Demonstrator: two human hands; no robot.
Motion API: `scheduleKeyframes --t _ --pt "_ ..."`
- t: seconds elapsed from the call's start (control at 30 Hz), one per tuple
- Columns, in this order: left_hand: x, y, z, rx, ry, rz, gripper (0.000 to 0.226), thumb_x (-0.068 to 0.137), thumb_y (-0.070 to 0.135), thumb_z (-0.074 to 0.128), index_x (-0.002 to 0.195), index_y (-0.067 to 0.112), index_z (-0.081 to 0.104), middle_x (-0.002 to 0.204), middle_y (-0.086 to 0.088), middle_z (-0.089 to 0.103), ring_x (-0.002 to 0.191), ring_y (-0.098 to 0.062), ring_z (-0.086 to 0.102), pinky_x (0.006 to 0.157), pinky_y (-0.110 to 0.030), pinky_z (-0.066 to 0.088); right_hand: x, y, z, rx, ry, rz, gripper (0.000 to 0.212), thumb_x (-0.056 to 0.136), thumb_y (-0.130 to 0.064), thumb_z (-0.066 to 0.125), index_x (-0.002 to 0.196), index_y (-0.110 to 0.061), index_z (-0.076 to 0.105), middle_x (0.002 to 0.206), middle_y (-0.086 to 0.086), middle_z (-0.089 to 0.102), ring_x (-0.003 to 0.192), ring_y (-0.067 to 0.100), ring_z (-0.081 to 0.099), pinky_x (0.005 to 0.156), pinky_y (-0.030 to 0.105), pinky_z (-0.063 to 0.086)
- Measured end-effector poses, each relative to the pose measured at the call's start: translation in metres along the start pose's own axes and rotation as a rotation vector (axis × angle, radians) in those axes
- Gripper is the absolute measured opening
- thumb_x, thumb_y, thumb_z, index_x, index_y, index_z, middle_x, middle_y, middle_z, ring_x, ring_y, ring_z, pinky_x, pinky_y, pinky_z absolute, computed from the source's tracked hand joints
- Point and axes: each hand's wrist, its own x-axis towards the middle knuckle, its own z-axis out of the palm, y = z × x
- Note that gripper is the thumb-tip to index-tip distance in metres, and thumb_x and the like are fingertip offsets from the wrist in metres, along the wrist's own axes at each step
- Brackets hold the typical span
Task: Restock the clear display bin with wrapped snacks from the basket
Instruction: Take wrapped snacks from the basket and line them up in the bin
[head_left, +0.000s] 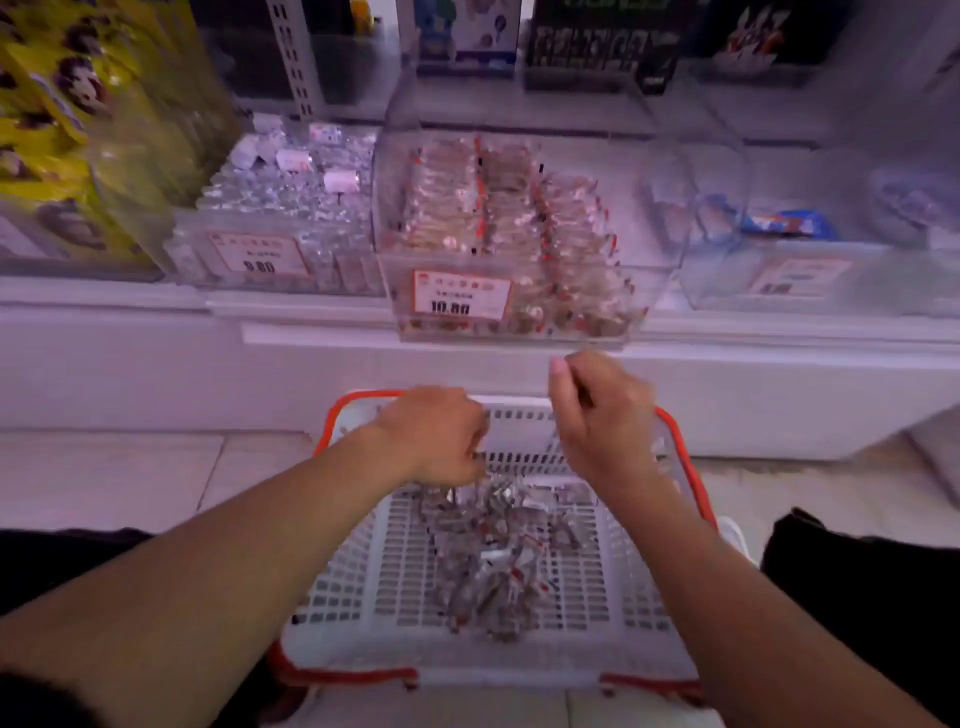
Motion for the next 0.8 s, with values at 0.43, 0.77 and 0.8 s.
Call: scheduleKeyframes --t 0.43,0.77,0.8 --pt "0.01 0.041 0.266 -1.397 -0.206 -1.386 0.088 0.088 0.053 0.065 0.149 -0.002 0.032 0.142 -0.022 0.051 0.121 -0.039 0.057 0.101 -0.049 0.05 -0.194 0.173 0.102 -0.214 -0.86 1.122 0.091 0.087 -0.037 0.067 0.156 -0.017 0.011 0.16 0.02 0.014 0.14 0.04 0.033 0.112 0.044 0.037" --pt "0.04 0.029 0.285 -1.171 -0.217 -1.406 0.071 0.086 0.038 0.076 0.14 0.0 0.05 0.13 -0.017 0.063 0.115 -0.029 0.064 0.085 -0.032 0.053 -0.218 0.167 0.142 -0.254 -0.859 0.922 0.048 0.08 -0.016 0.075 0.123 -0.015 0.055 0.131 0.015 0.045 0.108 0.034 0.055 0.096 0.038 0.048" --pt "0.038 0.031 0.286 -1.167 -0.198 -1.385 0.066 0.085 0.037 0.077 0.135 0.0 0.056 0.117 -0.016 0.07 0.104 -0.024 0.069 0.075 -0.027 0.052 -0.219 0.165 0.143 -0.221 -0.839 0.941 0.046 0.079 -0.011 0.073 0.122 -0.014 0.056 0.129 0.014 0.046 0.103 0.033 0.057 0.093 0.036 0.049"
